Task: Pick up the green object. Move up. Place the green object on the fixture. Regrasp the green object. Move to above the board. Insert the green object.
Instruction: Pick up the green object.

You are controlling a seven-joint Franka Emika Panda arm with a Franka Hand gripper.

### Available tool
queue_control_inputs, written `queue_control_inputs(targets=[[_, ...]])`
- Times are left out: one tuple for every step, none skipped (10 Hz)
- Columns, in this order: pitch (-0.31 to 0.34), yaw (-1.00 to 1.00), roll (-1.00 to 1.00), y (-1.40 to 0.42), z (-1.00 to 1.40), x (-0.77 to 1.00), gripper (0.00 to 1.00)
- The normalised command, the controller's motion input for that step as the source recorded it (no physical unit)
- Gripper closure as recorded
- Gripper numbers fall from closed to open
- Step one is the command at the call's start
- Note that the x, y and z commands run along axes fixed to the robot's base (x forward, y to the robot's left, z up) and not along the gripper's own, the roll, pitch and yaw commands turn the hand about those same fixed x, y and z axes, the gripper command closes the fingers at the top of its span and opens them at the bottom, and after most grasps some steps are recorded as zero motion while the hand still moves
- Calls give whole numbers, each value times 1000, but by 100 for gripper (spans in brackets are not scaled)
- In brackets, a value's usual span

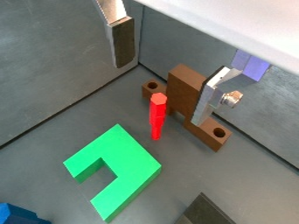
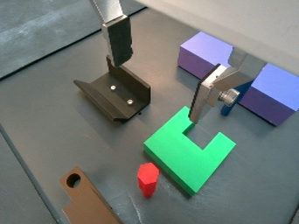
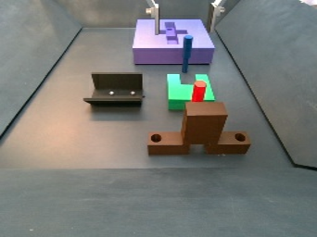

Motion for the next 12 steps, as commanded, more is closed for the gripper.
queue_control_inputs(targets=[[0, 0, 0, -60, 0, 0, 0], [0, 0, 36, -231, -43, 0, 0], [0, 34, -29, -183, -60, 0, 0], [-120, 0, 81, -706, -140, -40, 0], [-30, 0, -107, -489, -440, 103, 0], [-50, -40, -149, -400, -709, 20, 0], [-49, 0, -141, -346, -754, 111, 0], [-10, 0, -110, -74, -906, 71, 0], [-44, 69, -44, -94, -937, 51, 0], [11, 80, 77, -289, -723, 146, 0], [0, 20, 0, -180, -657, 100, 0], [-106, 0, 49, -294, -809, 120, 0]])
